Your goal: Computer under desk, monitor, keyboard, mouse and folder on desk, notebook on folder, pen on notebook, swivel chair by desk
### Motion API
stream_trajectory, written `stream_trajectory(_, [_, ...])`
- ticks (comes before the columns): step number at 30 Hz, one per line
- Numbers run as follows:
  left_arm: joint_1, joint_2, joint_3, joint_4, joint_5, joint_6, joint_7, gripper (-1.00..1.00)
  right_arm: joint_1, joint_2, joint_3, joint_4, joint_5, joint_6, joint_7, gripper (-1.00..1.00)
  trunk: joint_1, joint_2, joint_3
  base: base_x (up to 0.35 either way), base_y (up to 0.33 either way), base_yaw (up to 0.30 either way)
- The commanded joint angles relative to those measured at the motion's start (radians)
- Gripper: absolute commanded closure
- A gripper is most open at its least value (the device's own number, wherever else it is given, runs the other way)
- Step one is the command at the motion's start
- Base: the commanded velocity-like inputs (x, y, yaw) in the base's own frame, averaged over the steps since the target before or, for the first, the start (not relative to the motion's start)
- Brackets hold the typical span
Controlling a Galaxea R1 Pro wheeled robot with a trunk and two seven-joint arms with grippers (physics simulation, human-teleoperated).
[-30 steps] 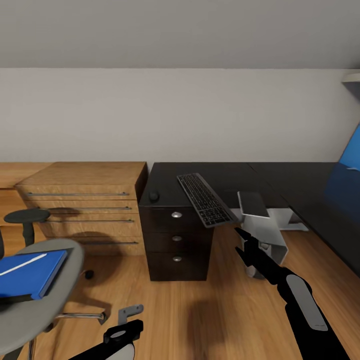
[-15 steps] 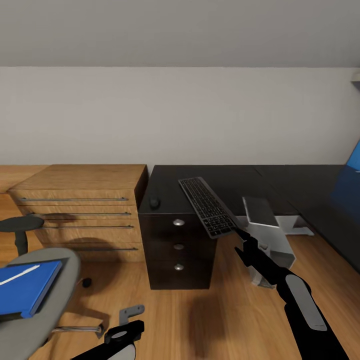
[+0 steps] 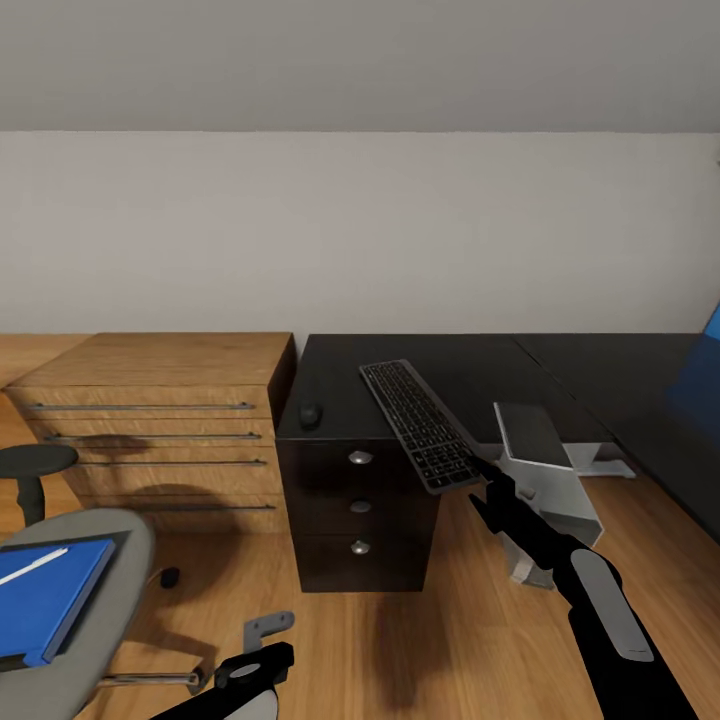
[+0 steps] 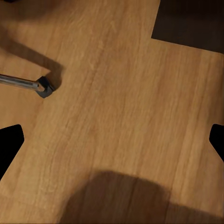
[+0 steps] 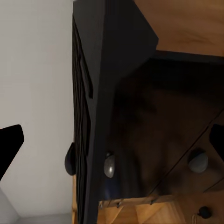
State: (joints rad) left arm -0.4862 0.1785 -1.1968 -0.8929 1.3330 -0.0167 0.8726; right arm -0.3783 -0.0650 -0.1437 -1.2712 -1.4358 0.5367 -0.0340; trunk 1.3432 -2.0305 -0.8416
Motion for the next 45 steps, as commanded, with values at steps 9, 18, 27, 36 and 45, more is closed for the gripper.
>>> stream_trajectory(9, [-0.002,0.001,-0.004,-0.001,0.005,-0.002,0.005,-1.0,-0.001,0.001,-0.001,-0.001,-0.006,0.005,-0.004,-1.0,0.0,0.0,-0.001,0.063,0.0,0.0])
stream_trajectory(18, [-0.002,0.001,-0.004,-0.001,0.005,-0.002,0.005,-1.0,-0.001,0.002,-0.001,0.003,-0.006,0.005,-0.006,-1.0,0.0,0.0,-0.001,0.005,0.0,0.0])
stream_trajectory(27, [-0.002,0.0,-0.004,-0.001,0.005,-0.002,0.005,-1.0,-0.001,0.003,0.002,0.027,-0.005,0.003,-0.004,-1.0,0.0,0.0,-0.001,0.0,0.053,0.0])
stream_trajectory(36, [-0.002,-0.001,-0.004,-0.001,0.005,-0.002,0.005,-1.0,-0.001,0.003,0.003,0.029,-0.005,0.003,-0.004,-1.0,0.0,0.0,-0.001,0.0,0.023,0.0])
stream_trajectory(45, [-0.002,-0.003,-0.004,-0.001,0.005,-0.002,0.005,-1.0,-0.001,0.004,0.004,0.029,-0.005,0.003,-0.004,1.0,-0.004,0.007,0.002,0.0,0.0,0.0])
